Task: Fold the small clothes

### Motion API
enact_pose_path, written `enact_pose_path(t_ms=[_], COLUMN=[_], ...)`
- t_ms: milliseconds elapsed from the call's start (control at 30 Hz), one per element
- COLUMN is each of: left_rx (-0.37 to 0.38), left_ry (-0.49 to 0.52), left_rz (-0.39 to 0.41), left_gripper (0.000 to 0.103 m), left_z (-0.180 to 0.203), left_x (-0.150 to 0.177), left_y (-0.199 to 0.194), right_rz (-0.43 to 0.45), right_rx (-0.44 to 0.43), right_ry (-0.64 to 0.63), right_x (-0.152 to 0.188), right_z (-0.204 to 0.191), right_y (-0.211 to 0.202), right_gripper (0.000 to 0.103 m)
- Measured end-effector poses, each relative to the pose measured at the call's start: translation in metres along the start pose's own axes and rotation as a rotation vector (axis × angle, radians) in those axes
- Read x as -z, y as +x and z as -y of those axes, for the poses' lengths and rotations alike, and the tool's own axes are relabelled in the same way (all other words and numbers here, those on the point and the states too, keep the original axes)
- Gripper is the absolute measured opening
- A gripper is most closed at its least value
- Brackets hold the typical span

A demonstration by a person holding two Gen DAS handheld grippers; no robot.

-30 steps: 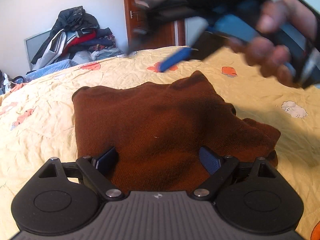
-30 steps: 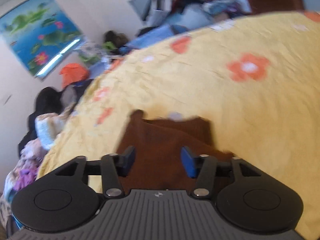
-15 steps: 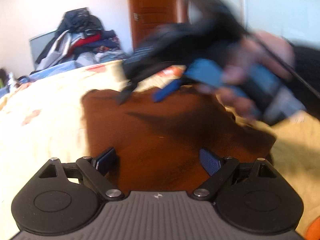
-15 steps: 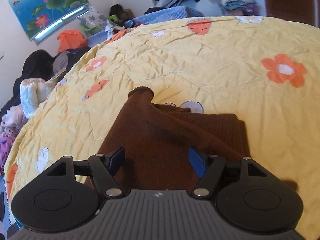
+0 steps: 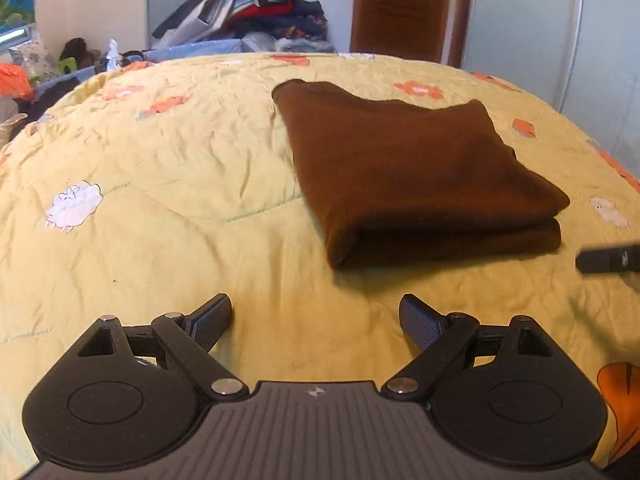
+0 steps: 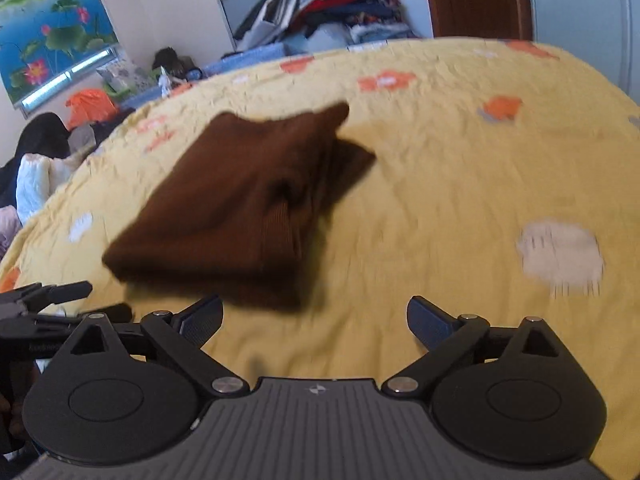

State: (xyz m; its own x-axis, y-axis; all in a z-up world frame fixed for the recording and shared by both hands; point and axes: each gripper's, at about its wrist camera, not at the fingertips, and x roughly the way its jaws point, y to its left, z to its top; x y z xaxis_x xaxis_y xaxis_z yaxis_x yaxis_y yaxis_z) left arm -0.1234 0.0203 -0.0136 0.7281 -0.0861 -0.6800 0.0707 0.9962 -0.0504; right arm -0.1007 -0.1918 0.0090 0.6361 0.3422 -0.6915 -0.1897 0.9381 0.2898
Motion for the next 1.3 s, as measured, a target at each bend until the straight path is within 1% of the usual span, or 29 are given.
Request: enact_pose_path(t_ms=[33,67,100,167,233,300,333,367,400,600,667,833,900,1067,1300], left_rx=[-0.006,-0.009,-0.008,-0.036,-0.058,-0.083,-0.092,-0.098,-0.101,-0.112,-0.113,-0.119,-0.120,-0.117,-0.104], left_ry=[-0.004,-0.011,-0.013,0.000,-0.022,-0.044,-0.048,-0.056,-0.061,-0.072,-0.069,-0.067,-0.068,-0.074,-0.070], left_rz=[-0.009,-0.017,-0.024,-0.026,-0.020,-0.036,-0.046,-0.054,-0.059,-0.063,-0.053,0.004,-0.004,-0.058,-0.086], left_gripper=[0.096,0.099,0.103,0.103,0.103,0.103,0.103,0.103,0.103,0.103,0.103,0.103,0.103,0.103,0.103], left_z=[0.001,0.001,0.001,0.004,0.006,0.009,0.010,0.011,0.011,0.013,0.013,0.014,0.014,0.012,0.011], left_x=[-0.002,-0.003,-0.003,-0.005,-0.007,-0.011,-0.013,-0.014,-0.015,-0.015,-0.014,-0.003,-0.004,-0.013,-0.016], left_y=[0.002,0.005,0.008,0.014,0.018,0.020,0.021,0.021,0.021,0.021,0.020,0.015,0.015,0.018,0.019], right_rz=[-0.008,0.017,0.005,0.001,-0.007,-0.058,-0.059,-0.072,-0.068,-0.039,-0.044,-0.048,-0.048,-0.049,-0.057], right_rx=[0.005,0.038,0.075,0.157,0.239,0.316,0.319,0.289,0.279,0.306,0.305,0.307,0.308,0.312,0.314], right_ry=[0.012,-0.004,-0.007,-0.012,-0.024,-0.080,-0.110,-0.116,-0.113,-0.088,-0.090,-0.091,-0.089,-0.084,-0.077], right_x=[0.004,0.005,0.004,-0.001,-0.003,-0.005,-0.006,-0.007,-0.006,-0.003,-0.005,-0.004,-0.003,-0.003,-0.005], right_z=[-0.002,-0.009,-0.015,-0.028,-0.041,-0.058,-0.064,-0.066,-0.068,-0.071,-0.071,-0.075,-0.076,-0.077,-0.076], right_y=[0.003,0.004,0.009,0.018,0.029,0.044,0.047,0.050,0.050,0.054,0.055,0.052,0.051,0.051,0.053], right_gripper=[0.103,0.103,0.103,0.103,0.103,0.103,0.103,0.103,0.103,0.103,0.103,0.103,0.103,0.103,0.103])
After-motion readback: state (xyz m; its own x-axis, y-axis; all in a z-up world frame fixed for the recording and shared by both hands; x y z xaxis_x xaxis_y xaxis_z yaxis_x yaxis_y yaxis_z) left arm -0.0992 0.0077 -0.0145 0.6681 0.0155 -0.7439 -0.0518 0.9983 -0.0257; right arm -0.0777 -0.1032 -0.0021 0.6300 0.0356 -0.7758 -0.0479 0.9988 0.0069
